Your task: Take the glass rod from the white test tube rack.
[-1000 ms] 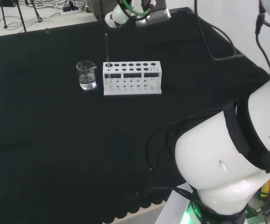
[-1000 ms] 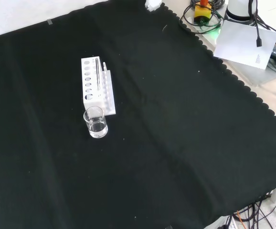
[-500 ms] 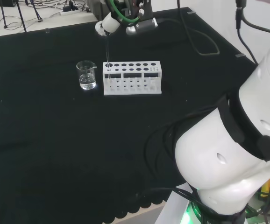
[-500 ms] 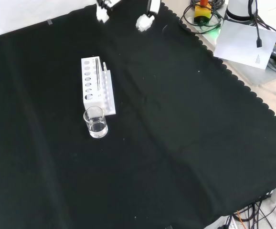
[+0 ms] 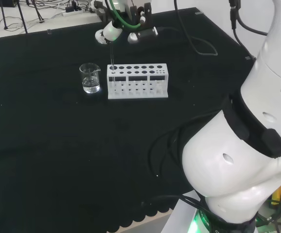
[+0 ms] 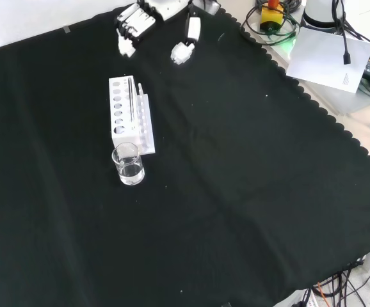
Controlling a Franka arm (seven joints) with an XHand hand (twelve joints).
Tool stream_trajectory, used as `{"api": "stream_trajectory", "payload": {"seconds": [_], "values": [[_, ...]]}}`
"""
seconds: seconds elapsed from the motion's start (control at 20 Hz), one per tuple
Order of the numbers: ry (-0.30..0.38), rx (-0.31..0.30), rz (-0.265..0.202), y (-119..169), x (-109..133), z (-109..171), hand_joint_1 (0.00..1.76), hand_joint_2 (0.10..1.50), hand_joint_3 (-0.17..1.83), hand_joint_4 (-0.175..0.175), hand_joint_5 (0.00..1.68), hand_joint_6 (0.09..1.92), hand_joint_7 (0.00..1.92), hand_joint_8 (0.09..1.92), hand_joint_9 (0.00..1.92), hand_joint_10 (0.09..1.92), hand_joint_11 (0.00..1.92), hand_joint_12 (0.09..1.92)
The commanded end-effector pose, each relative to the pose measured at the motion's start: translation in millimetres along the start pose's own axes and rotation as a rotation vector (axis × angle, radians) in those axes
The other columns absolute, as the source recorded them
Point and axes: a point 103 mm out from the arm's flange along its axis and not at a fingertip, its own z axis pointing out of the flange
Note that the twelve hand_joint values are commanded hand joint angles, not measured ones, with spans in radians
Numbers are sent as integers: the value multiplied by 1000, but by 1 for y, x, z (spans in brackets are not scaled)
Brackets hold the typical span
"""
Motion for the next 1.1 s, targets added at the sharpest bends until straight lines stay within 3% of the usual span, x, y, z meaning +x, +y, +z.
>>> {"api": "stream_trajectory", "payload": {"seconds": [0.05,0.45,0.6,1.1], "values": [[3,2,8,21,-18,9,755,734,678,-122,238,87,110,860,167,874,0,1446],[5,39,20,29,-30,22,746,744,669,-123,247,87,138,870,194,882,0,1442],[1,61,40,32,-35,30,742,753,656,-127,274,87,191,875,266,875,13,1455],[1,98,23,47,-33,50,733,773,637,-139,346,87,415,894,525,858,140,1429]]}}
